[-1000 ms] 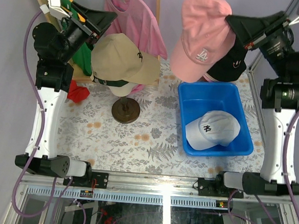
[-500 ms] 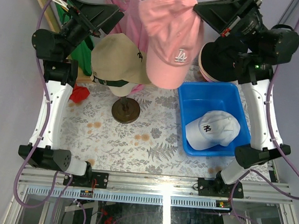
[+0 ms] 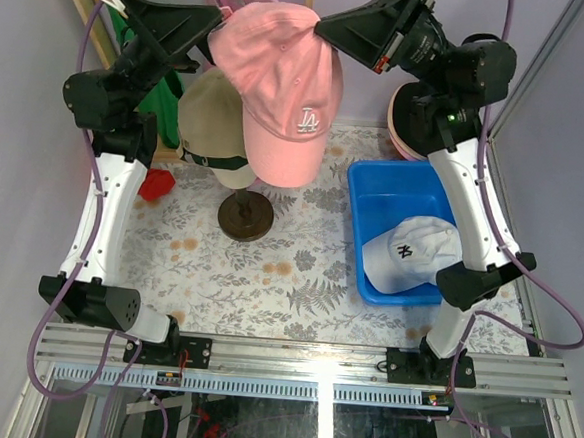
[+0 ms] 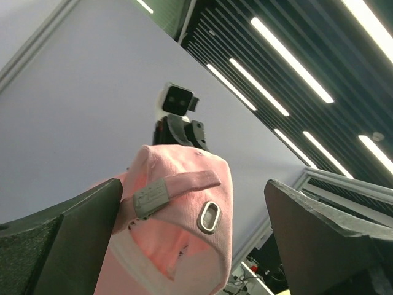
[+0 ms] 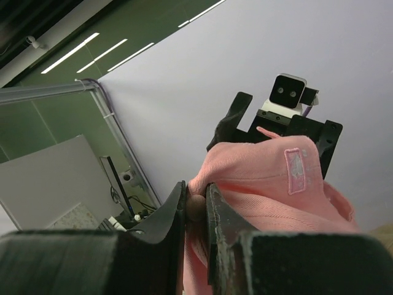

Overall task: Stack the hats
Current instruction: Stack the hat on the hat.

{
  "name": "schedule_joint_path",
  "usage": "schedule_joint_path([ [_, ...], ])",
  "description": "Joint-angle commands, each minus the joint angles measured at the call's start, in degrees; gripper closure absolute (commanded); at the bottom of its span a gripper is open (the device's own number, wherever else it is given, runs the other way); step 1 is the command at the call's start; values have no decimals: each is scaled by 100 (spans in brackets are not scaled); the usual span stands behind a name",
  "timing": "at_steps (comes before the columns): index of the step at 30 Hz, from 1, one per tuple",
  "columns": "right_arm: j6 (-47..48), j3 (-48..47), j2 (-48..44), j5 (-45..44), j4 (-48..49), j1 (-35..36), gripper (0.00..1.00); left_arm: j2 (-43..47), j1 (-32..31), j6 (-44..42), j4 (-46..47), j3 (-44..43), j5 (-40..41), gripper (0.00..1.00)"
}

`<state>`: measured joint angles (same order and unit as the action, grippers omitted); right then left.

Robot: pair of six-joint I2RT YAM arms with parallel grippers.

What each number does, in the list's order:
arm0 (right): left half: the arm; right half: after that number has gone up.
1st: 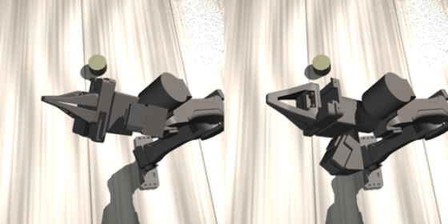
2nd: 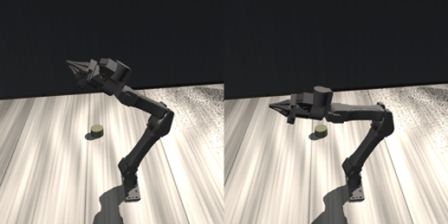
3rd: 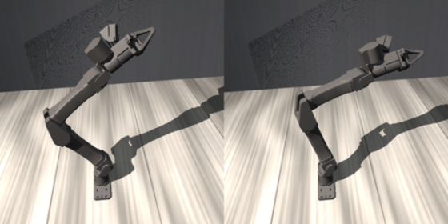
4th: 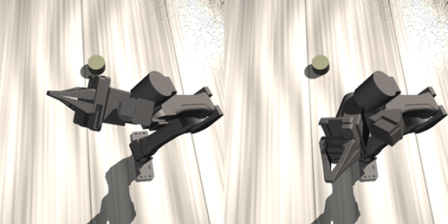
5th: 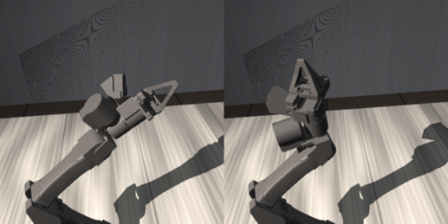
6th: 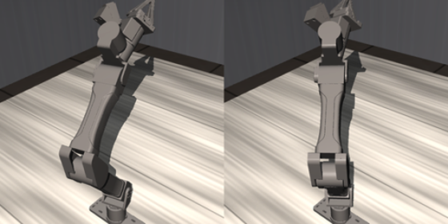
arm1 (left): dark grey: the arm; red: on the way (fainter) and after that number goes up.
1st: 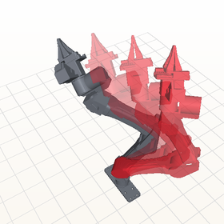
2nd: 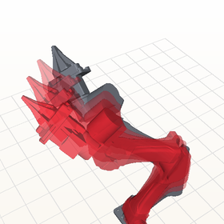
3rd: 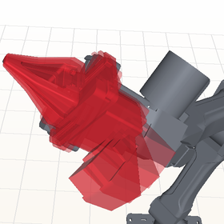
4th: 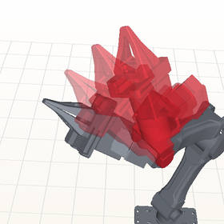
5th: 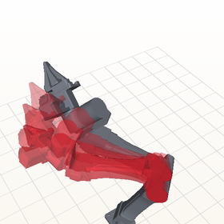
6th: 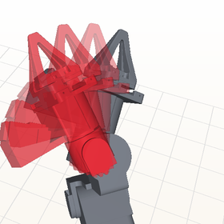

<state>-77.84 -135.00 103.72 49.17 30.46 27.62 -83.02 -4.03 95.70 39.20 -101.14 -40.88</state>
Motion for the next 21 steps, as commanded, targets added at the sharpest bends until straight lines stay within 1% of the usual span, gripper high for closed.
schedule_joint_path([
  [1,-5,-557,155,67,98,152,100,-15,-19,599,923,103,-217,0],
  [6,-11,-967,442,89,-33,229,100,-40,-24,870,1186,102,-453,0],
  [11,-54,-1214,707,145,-112,319,100,-167,-23,1044,1342,-60,-461,1],
  [15,-88,-1337,849,172,-150,367,100,-275,-20,1305,1687,-94,-333,7],
  [21,-152,-1363,980,149,-119,406,100,-384,-20,1663,2118,-127,-229,21],
])
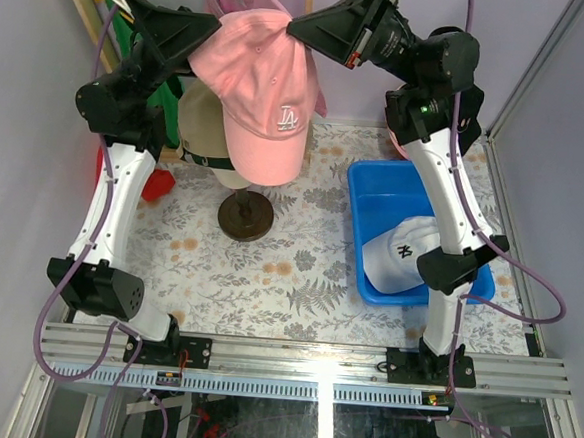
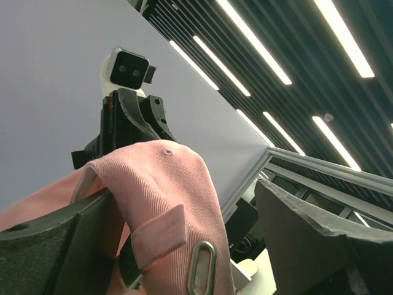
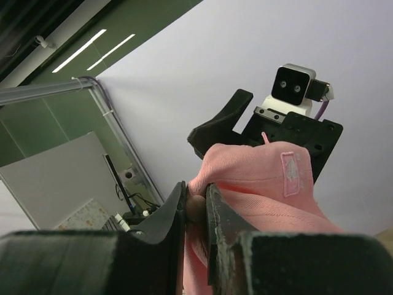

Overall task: Stack the hats
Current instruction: Stack the hat on the hat.

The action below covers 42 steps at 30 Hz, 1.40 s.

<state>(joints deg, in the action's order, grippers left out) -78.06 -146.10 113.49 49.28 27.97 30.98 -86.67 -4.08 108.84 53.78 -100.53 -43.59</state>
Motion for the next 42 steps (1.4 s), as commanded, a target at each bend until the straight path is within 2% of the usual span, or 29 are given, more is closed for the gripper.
schedule_joint_path([
  [1,-130,-260,25,129,114,74,100,-36,-21,386,722,-182,44,23],
  [5,-115,-292,102,114,15,75,100,-116,-20,648,1026,-207,59,36],
  [14,-147,-572,313,3,-185,88,100,-249,-64,648,983,-565,-290,66],
  [16,-151,-594,331,-11,-202,92,100,-266,-81,632,973,-605,-390,77],
  [18,-157,-595,331,-37,-217,93,100,-281,-95,614,961,-637,-465,94],
  [19,-154,-593,330,-47,-225,92,100,-292,-96,605,964,-660,-495,99],
  [23,-127,-595,327,-77,-310,93,100,-240,-96,514,939,-585,-411,100],
  [29,238,-499,122,-115,-794,45,100,108,-54,-433,314,-409,432,100],
  [31,285,-257,-56,-167,-813,-18,92,258,-21,-815,42,-348,876,100],
  [37,407,633,-722,-525,-907,-266,61,633,-15,-1554,-412,-65,2307,100],
  [42,316,1325,-1062,-718,-896,-342,49,697,-98,-2017,-619,-130,3189,100],
])
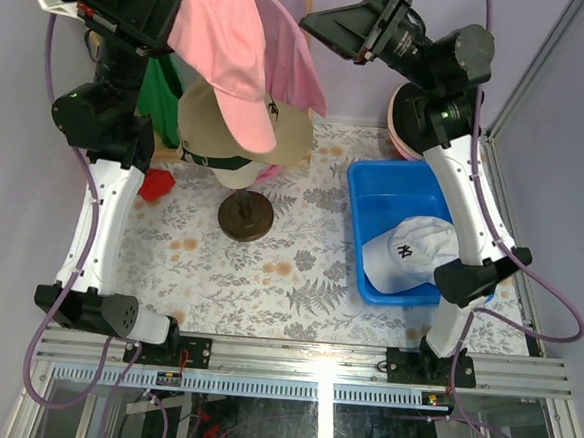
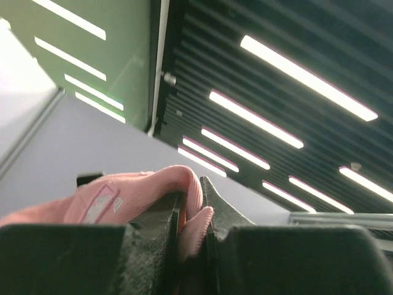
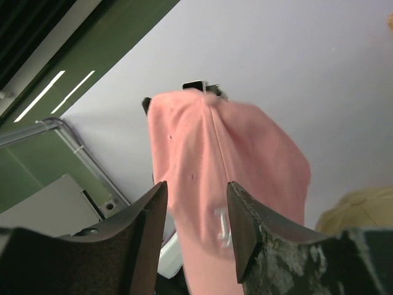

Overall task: Stack the hats
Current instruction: Stack the hat on the hat.

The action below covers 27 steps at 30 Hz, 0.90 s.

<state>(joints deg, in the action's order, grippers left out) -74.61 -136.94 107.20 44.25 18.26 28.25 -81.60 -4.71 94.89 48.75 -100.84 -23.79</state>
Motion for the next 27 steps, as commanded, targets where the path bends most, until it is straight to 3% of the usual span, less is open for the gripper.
schedule_joint_path([
  [1,-42,527,-529,-260,107,-77,48,160,-65,-676,-175,-150,1326,100],
  [6,-355,1739,-1132,-594,399,-109,39,-119,-321,-1116,-473,-755,1773,100],
  [14,-1424,4084,-2294,-1456,1278,1,36,-682,-838,-1116,-611,-1373,2382,100],
  [22,-2353,5186,-2604,-2094,2012,687,34,-1297,-1358,-1116,-793,-2290,2599,100],
  [27,-2674,5408,-2727,-2411,2111,1000,32,-1451,-1551,-1116,-800,-2450,2666,100],
])
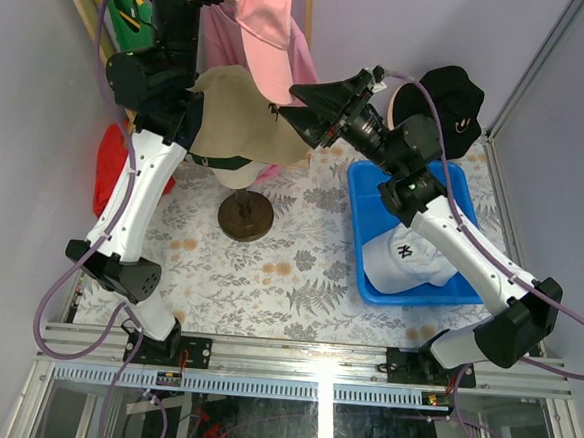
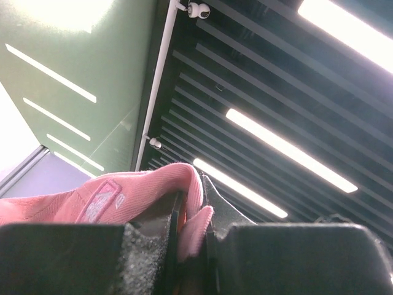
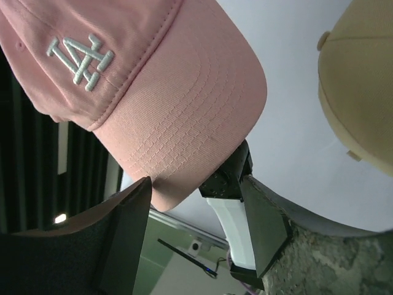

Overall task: Stack the hats
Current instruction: Stack the hat on the hat.

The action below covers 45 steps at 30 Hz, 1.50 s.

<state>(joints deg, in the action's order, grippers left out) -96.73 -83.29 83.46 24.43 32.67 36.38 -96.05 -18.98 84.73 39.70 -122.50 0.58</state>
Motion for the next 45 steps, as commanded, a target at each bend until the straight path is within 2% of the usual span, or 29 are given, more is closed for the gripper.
schedule_joint_path([
  [1,-537,85,-375,-503,731,219,32,-13,-158,-100,95,-298,219,100],
  [10,-908,125,-313,-1102,1174,229,34,325,-308,-100,350,266,17,100],
  [15,-924,214,-195,-1133,1306,148,54,931,-136,-100,496,1145,-195,100],
  [21,-823,286,-4,-884,1537,-152,77,1531,740,-100,874,2025,-772,100],
  [23,-752,123,175,-624,1597,-263,86,1642,1070,-813,986,2179,-1092,100],
  [27,-727,-258,609,-142,1752,-419,95,1868,1773,-259,1221,2558,-1761,100],
  [36,-669,-1096,1653,561,2511,-515,99,1823,3162,1656,2915,3654,-2662,100],
  [38,-665,-1439,1832,665,2574,-538,99,1874,3326,1827,3035,3873,-2705,95],
  [39,-666,-1564,1911,717,2566,-556,99,1924,3387,1800,2990,3984,-2726,88],
  [41,-692,-1730,2034,794,2552,-601,100,2046,3483,1642,2707,4083,-2842,78],
  [43,-740,-1829,2128,871,2585,-659,100,2159,3504,1405,2393,4116,-2974,73],
  [45,-803,-1871,2209,913,2636,-688,100,2324,3527,1109,1979,4166,-3019,63],
])
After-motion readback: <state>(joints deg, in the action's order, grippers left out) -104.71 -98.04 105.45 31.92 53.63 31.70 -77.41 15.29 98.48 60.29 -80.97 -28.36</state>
